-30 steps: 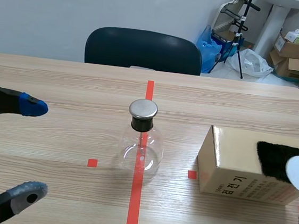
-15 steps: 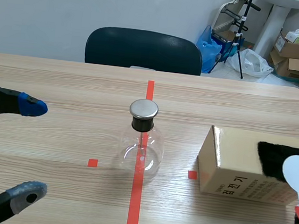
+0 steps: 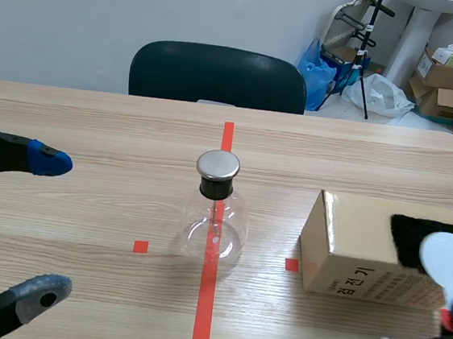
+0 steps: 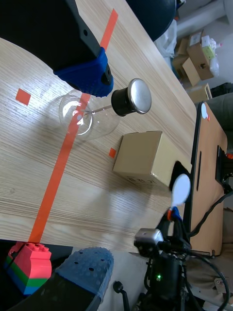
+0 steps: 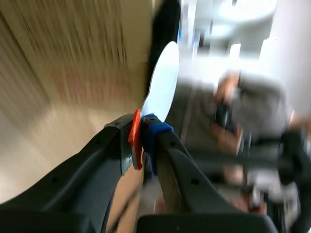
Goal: Do the electroscope experiment
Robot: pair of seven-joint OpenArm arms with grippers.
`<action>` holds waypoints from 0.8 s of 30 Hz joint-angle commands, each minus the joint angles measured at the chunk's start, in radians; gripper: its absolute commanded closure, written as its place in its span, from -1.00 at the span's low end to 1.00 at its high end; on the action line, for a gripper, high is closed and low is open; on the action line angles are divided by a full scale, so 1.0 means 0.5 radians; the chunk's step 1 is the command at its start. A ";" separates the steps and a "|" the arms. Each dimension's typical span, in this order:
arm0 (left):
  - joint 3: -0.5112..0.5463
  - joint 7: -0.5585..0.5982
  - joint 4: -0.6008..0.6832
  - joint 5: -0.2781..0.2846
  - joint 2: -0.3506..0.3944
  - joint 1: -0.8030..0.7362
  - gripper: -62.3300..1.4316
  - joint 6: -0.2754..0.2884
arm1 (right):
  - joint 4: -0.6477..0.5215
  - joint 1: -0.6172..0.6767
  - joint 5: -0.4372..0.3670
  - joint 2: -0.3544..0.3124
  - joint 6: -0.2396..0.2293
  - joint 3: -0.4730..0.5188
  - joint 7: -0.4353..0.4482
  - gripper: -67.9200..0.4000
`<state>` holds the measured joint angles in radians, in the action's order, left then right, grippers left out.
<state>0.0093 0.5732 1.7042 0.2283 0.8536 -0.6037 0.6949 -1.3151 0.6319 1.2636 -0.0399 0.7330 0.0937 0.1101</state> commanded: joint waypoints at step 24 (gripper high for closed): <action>0.010 0.027 0.022 0.027 -0.010 0.006 -1.00 0.002 | -0.027 0.005 0.017 -0.031 0.014 0.020 0.100 0.96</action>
<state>0.0093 0.5732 1.7042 0.2283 0.8532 -0.6037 0.6949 -1.3151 0.6296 1.2816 -0.0433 0.7334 0.0937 0.1745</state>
